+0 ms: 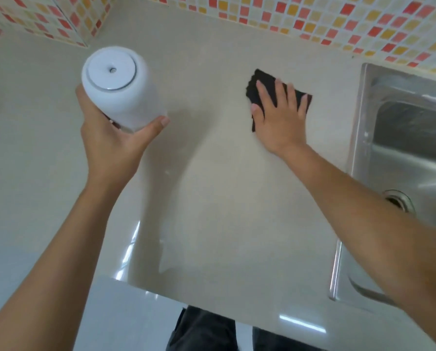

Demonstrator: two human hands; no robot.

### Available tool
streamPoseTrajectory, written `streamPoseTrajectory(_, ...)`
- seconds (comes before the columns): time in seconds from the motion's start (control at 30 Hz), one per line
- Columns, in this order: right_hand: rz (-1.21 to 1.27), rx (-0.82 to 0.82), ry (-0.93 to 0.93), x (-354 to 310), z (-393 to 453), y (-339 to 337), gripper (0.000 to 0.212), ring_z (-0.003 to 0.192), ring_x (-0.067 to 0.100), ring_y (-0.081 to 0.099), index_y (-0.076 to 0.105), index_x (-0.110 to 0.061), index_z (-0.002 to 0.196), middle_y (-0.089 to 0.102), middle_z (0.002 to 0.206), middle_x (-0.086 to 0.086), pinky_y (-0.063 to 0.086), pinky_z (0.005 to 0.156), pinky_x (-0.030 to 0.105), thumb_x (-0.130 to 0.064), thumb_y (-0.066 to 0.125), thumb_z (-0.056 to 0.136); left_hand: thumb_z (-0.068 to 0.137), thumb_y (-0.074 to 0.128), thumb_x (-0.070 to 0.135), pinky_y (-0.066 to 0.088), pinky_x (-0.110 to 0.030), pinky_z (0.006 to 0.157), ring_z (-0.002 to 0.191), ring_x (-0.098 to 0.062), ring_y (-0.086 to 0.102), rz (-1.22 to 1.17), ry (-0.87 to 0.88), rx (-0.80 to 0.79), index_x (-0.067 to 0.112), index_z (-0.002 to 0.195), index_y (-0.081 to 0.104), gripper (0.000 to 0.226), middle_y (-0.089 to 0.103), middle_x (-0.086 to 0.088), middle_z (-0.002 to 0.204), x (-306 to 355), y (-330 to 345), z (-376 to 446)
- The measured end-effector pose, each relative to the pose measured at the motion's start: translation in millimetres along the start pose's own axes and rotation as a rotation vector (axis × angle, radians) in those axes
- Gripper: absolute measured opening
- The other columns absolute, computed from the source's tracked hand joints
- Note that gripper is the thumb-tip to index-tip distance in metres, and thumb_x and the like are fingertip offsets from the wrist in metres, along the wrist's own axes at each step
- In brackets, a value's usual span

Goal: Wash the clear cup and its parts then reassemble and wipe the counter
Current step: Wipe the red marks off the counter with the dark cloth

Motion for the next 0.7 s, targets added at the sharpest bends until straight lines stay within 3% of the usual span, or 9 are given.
streamPoseTrajectory(0.07, -0.024, 0.026, -0.09, -25.1, -68.2, 0.4, 0.054, 0.145, 0.033, 0.017, 0.019, -0.034, 0.151, 0.021, 0.159, 0.01, 0.008, 0.115, 0.059, -0.049, 0.022, 0.1, 0.067, 0.088, 0.034, 0.049, -0.026, 0.097, 0.118, 0.001, 0.054, 0.005, -0.005, 0.003, 0.013, 0.141, 0.029, 0.097, 0.053, 0.007, 0.132, 3.2, -1.6, 2.9)
streamPoseTrajectory(0.17, 0.007, -0.083, -0.294, -72.9, -201.3, -4.1, 0.058, 0.145, 0.036, 0.017, 0.02, -0.033, 0.151, 0.018, 0.159, 0.012, 0.012, 0.113, 0.061, -0.049, 0.033, 0.097, 0.065, 0.088, 0.037, 0.05, -0.036, 0.099, 0.119, -0.002, 0.055, -0.018, 0.003, 0.012, 0.013, 0.141, 0.03, 0.099, 0.054, 0.006, 0.132, 8.6, 2.3, 9.9)
streamPoseTrajectory(0.27, 0.037, -0.202, -0.469, -95.2, -270.6, -10.8, 0.061, 0.147, 0.033, 0.012, 0.018, -0.038, 0.151, 0.013, 0.161, 0.008, 0.015, 0.113, 0.058, -0.052, 0.038, 0.095, 0.066, 0.088, 0.038, 0.049, -0.034, 0.099, 0.119, -0.002, 0.054, -0.026, 0.001, 0.009, 0.02, 0.14, 0.03, 0.096, 0.053, 0.01, 0.132, 11.4, 10.6, 10.3)
streamPoseTrajectory(0.37, 0.05, -0.116, -0.388, -79.0, -186.9, -1.8, 0.056, 0.146, 0.031, 0.018, 0.025, -0.038, 0.149, 0.021, 0.159, 0.007, 0.015, 0.115, 0.056, -0.053, 0.034, 0.096, 0.066, 0.088, 0.038, 0.049, -0.029, 0.098, 0.12, -0.001, 0.053, -0.021, -0.003, 0.011, 0.025, 0.138, 0.029, 0.093, 0.053, 0.009, 0.134, 11.5, 12.8, 3.2)
streamPoseTrajectory(0.47, 0.006, 0.003, -0.103, -48.7, -47.2, 3.9, 0.055, 0.142, 0.033, 0.027, 0.033, -0.033, 0.148, 0.032, 0.155, 0.011, 0.014, 0.114, 0.057, -0.053, 0.028, 0.096, 0.065, 0.088, 0.037, 0.049, -0.031, 0.099, 0.12, -0.003, 0.055, -0.024, -0.032, 0.014, 0.02, 0.141, 0.032, 0.096, 0.054, 0.008, 0.134, 1.5, 5.0, -6.2)
streamPoseTrajectory(0.57, 0.067, -0.096, 0.071, -26.5, 56.4, -2.3, 0.056, 0.147, 0.031, 0.006, 0.013, -0.034, 0.152, 0.01, 0.161, 0.008, 0.001, 0.117, 0.055, -0.052, 0.016, 0.099, 0.064, 0.089, 0.039, 0.049, -0.034, 0.1, 0.119, -0.005, 0.057, -0.004, -0.053, 0.007, 0.019, 0.14, 0.035, 0.095, 0.057, 0.008, 0.132, -11.6, -10.0, -14.1)
streamPoseTrajectory(0.63, 0.049, -0.105, 0.115, -29.4, 69.2, -1.5, 0.056, 0.147, 0.031, 0.0, 0.008, -0.033, 0.153, 0.005, 0.162, 0.009, -0.002, 0.117, 0.054, -0.05, 0.012, 0.1, 0.065, 0.089, 0.037, 0.05, -0.036, 0.099, 0.118, -0.008, 0.058, 0.01, -0.053, 0.007, 0.018, 0.141, 0.035, 0.095, 0.058, 0.006, 0.132, -16.2, -20.3, -15.5)
streamPoseTrajectory(0.7, 0.036, -0.024, 0.049, -47.9, 35.1, 2.7, 0.056, 0.146, 0.032, 0.008, 0.014, -0.032, 0.153, 0.014, 0.16, 0.011, 0.002, 0.117, 0.055, -0.049, 0.016, 0.099, 0.066, 0.089, 0.036, 0.051, -0.035, 0.098, 0.117, -0.008, 0.059, 0.01, -0.051, 0.031, 0.016, 0.141, 0.035, 0.095, 0.058, 0.005, 0.132, -15.8, -28.2, -12.1)
Point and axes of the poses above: each hand's wrist, its own z-axis towards the middle knuckle, its own y-axis out of the palm, x = y × z, the point moved 1 cm from there along z, towards the middle knuckle
